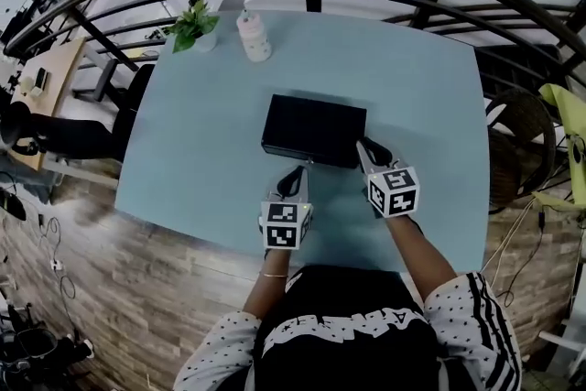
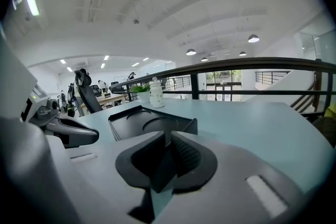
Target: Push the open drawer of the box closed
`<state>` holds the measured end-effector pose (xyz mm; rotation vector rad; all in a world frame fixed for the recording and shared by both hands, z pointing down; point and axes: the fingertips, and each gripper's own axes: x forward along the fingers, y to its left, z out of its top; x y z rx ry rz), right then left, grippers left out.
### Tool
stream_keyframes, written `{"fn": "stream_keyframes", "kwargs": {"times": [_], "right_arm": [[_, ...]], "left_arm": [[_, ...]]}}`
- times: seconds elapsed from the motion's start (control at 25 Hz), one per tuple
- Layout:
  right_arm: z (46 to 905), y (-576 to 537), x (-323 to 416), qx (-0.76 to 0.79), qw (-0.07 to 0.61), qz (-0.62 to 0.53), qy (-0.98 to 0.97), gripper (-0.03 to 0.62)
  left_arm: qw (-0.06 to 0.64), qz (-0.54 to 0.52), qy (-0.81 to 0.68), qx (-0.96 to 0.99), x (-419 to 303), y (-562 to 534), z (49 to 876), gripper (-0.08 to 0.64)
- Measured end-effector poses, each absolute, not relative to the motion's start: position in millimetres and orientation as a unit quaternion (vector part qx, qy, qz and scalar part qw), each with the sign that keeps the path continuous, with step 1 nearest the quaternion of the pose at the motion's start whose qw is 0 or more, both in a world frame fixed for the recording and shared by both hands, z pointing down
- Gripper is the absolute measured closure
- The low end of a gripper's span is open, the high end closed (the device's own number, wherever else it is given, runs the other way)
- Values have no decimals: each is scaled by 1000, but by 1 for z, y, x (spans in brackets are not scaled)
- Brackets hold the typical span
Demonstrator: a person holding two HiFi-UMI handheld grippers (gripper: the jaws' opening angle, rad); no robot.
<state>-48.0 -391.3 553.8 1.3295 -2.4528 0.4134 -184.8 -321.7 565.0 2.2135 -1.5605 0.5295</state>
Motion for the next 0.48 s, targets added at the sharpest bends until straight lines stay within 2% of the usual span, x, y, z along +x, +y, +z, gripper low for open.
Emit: {"fn": "stream_keyframes", "kwargs": {"times": [0.04, 0.48], "right_arm": [[550, -389, -45, 468, 153, 140, -859, 591], [490, -349, -59, 413, 81, 133, -897, 594]], "left_arm": [[185, 183, -557, 789, -186, -320, 558, 560], [140, 168, -567, 794, -196, -293, 503, 560]]}}
